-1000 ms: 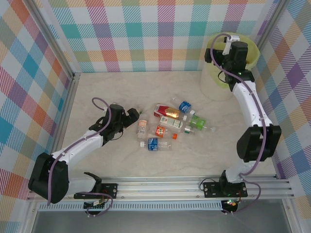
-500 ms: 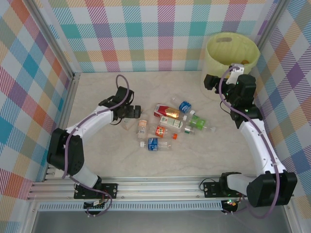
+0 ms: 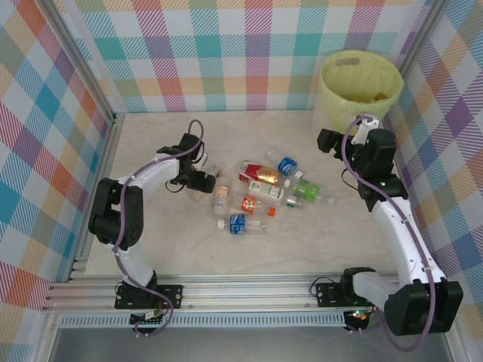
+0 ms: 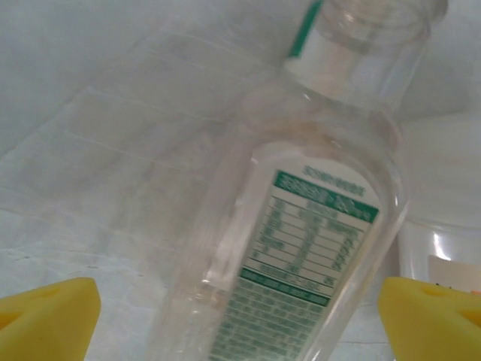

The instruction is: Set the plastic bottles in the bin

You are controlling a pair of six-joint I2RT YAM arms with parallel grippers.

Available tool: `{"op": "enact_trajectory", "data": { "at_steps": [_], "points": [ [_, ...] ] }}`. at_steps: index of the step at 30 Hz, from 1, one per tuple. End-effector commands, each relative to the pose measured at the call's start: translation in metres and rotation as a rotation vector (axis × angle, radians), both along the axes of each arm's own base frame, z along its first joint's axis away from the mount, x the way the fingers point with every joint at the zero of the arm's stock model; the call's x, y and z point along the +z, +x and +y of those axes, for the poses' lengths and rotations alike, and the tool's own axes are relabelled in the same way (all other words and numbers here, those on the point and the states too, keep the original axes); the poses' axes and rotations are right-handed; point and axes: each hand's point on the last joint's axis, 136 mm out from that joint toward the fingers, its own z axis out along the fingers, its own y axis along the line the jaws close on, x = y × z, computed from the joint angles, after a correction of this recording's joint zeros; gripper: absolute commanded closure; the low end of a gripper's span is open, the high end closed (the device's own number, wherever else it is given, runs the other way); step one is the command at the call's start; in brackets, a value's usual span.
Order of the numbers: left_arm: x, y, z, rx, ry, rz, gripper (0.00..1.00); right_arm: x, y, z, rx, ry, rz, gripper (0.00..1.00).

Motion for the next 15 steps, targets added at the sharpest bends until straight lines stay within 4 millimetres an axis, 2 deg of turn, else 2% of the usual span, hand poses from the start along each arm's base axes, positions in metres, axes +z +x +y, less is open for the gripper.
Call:
{"op": "enact_trajectory", "data": {
  "at_steps": [1, 15],
  "points": [
    [-0.002, -0.001, -0.01, -0.086, -0.042, -0.005, 0.08, 0.003, -0.001, -0.001, -0.013, 0.019, -0.006, 0.0],
    [-0.014, -0.001, -0.006, -0.141, 0.002, -0.062, 0.18, 0.003, -0.004, -0.002, -0.026, 0.037, -0.005, 0.0]
  ]
}}
